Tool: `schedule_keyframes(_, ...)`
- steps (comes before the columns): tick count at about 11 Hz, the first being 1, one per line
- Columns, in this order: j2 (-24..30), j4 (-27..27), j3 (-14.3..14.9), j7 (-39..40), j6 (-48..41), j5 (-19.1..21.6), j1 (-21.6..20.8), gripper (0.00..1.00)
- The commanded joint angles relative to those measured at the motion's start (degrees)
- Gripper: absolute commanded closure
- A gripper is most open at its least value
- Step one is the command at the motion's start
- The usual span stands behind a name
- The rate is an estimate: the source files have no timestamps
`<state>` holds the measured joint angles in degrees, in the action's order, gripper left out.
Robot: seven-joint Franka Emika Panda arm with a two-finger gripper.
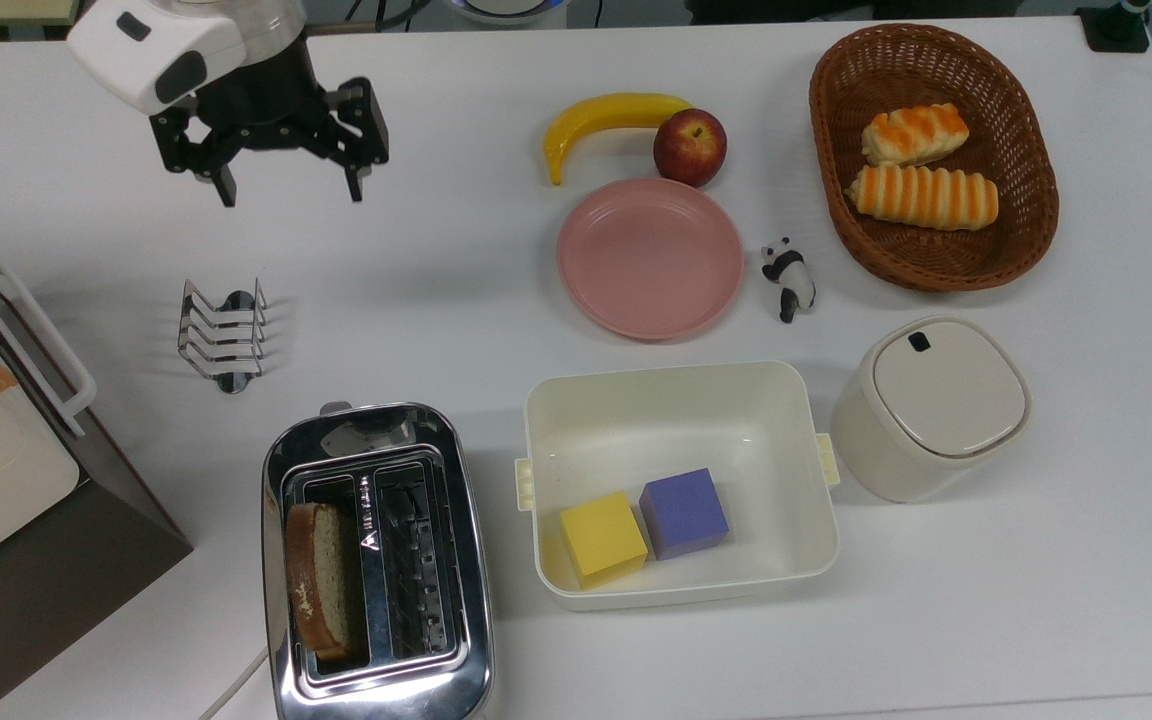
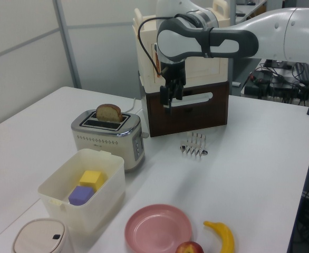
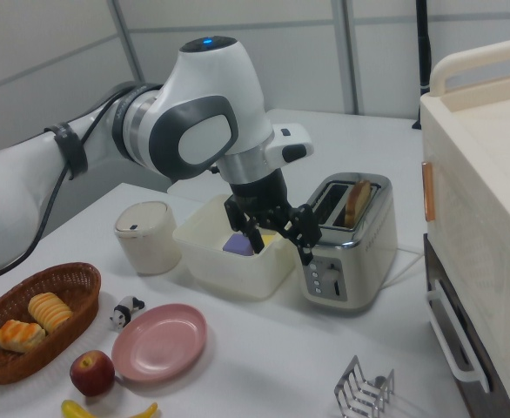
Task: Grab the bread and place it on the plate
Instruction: 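Move the open gripper over the bread slice in the toaster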
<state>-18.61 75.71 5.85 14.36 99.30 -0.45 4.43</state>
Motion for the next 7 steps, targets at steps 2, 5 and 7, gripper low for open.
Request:
schedule_keyframes(2, -0.5, 1.8, -0.1, -6.8, 10.1, 1.0, -0.4, 0.0)
schedule_keyframes(5, -2.7, 1.7, -0.1, -8.0, 18.5, 4.1, -0.3, 0.0)
schedule_keyframes(7, -4.0, 1.7, -0.1, -9.1, 23.5, 5.0, -0.3, 0.0)
